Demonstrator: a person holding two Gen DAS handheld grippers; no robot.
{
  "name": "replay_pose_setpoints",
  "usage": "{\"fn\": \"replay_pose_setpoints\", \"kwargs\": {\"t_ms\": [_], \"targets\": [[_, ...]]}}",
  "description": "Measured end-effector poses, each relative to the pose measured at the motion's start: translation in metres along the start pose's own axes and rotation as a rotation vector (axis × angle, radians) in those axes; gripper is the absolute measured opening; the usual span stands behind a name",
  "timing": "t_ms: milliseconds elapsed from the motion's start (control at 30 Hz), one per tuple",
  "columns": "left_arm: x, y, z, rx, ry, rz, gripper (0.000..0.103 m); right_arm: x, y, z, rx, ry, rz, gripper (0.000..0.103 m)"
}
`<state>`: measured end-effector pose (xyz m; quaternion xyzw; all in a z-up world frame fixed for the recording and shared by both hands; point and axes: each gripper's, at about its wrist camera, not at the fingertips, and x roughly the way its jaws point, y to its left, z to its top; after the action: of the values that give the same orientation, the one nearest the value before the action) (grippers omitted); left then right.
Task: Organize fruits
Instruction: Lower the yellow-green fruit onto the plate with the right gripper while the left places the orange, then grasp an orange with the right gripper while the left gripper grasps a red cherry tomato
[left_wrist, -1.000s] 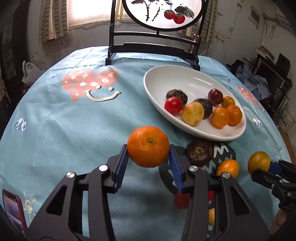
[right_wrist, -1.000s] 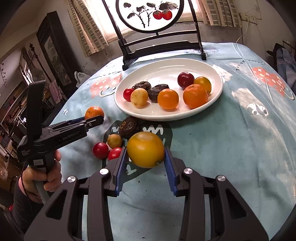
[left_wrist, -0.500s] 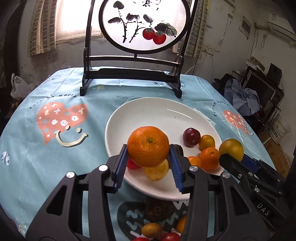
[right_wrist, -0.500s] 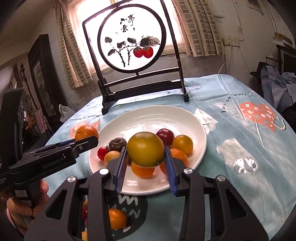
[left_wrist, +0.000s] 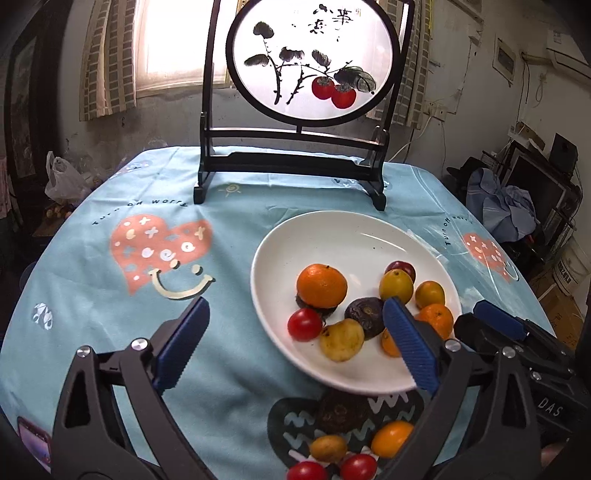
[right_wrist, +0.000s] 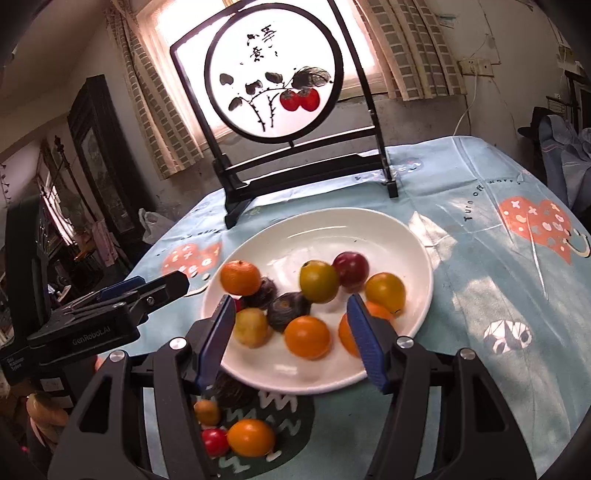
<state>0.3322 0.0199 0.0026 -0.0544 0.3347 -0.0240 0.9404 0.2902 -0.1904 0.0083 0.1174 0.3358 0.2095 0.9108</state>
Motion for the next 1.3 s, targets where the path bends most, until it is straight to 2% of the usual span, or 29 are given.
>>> {"fn": "replay_pose_setpoints", "kwargs": {"t_ms": [67, 167, 267, 367, 467, 633, 767, 933, 1100, 1200, 1300], "targets": [[-0.008, 0.007, -0.016, 0.004, 0.009, 0.029, 0.098, -0.003, 0.010, -0.012, -0.023, 0.041, 0.011, 0.063], [-0.010, 0.027, -0.045, -0.039, 0.064, 0.052, 0.098, 0.000, 0.021, -0.036, -0.044, 0.135, 0.022, 0.063], [-0.010, 0.047, -0.061, -0.105, 0.131, 0.025, 0.098, 0.006, 0.027, -0.052, -0.049, 0.230, 0.037, 0.064], [-0.017, 0.059, -0.065, -0.141, 0.118, 0.045, 0.098, 0.009, 0.030, -0.058, -0.052, 0.269, 0.040, 0.063], [-0.022, 0.060, -0.065, -0.121, 0.093, 0.092, 0.098, 0.015, 0.030, -0.062, -0.053, 0.302, 0.029, 0.063], [-0.021, 0.059, -0.064, -0.121, 0.111, 0.082, 0.098, 0.017, 0.028, -0.064, -0.064, 0.295, 0.001, 0.062], [-0.024, 0.058, -0.063, -0.112, 0.101, 0.080, 0.098, 0.017, 0.030, -0.066, -0.084, 0.294, 0.006, 0.055], [-0.026, 0.057, -0.063, -0.111, 0.100, 0.072, 0.098, 0.025, 0.031, -0.069, -0.073, 0.326, 0.049, 0.048], [-0.029, 0.055, -0.062, -0.103, 0.090, 0.067, 0.098, 0.028, 0.028, -0.070, -0.051, 0.339, 0.053, 0.047], [-0.029, 0.053, -0.062, -0.095, 0.092, 0.067, 0.098, 0.028, 0.026, -0.070, -0.044, 0.339, 0.056, 0.039], [-0.027, 0.051, -0.062, -0.062, 0.115, 0.063, 0.098, 0.026, 0.022, -0.069, -0.022, 0.329, 0.062, 0.038]]}}
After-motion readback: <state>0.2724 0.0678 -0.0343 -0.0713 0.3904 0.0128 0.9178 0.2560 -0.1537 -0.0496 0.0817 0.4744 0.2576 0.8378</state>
